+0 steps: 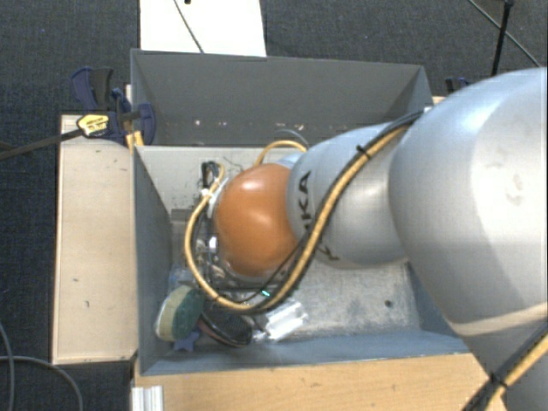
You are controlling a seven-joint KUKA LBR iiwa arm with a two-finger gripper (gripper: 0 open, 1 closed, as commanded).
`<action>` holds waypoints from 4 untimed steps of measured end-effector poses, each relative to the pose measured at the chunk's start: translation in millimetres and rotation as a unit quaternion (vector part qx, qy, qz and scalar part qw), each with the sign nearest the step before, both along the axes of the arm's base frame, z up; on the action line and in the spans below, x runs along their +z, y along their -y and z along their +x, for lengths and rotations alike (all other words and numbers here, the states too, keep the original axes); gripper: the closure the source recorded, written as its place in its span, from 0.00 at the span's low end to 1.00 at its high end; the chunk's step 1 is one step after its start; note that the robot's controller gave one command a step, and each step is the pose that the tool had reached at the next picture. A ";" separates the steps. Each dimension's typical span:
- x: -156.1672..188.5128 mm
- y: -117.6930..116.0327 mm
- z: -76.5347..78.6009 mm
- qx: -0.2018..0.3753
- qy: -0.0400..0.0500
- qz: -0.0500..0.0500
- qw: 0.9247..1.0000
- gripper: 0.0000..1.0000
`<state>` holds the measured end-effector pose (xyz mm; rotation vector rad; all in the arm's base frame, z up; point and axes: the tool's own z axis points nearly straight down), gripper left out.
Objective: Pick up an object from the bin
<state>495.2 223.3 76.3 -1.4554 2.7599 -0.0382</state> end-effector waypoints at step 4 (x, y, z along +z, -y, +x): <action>-3.5 36.5 -4.5 0.131 -0.015 0.005 0.991 1.00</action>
Offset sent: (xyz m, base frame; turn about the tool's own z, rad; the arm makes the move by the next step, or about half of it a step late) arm -0.0189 -0.0231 -0.0063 -0.3160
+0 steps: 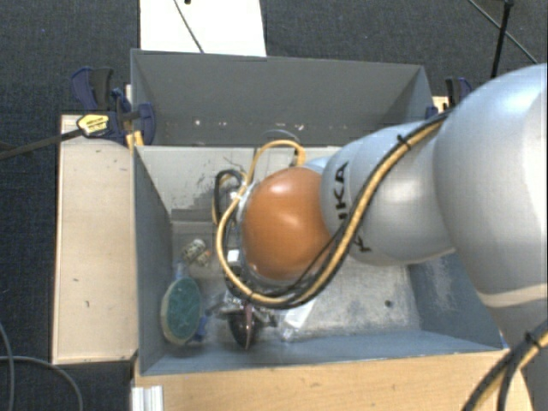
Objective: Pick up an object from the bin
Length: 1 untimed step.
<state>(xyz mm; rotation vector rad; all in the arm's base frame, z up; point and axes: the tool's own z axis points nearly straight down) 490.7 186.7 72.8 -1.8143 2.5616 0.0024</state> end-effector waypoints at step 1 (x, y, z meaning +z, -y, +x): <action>154.0 27.4 11.7 0.031 0.003 0.000 1.000 1.00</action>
Offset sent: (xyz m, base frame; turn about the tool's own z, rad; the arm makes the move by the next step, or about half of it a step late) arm 0.0105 -0.0269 0.1503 -0.0651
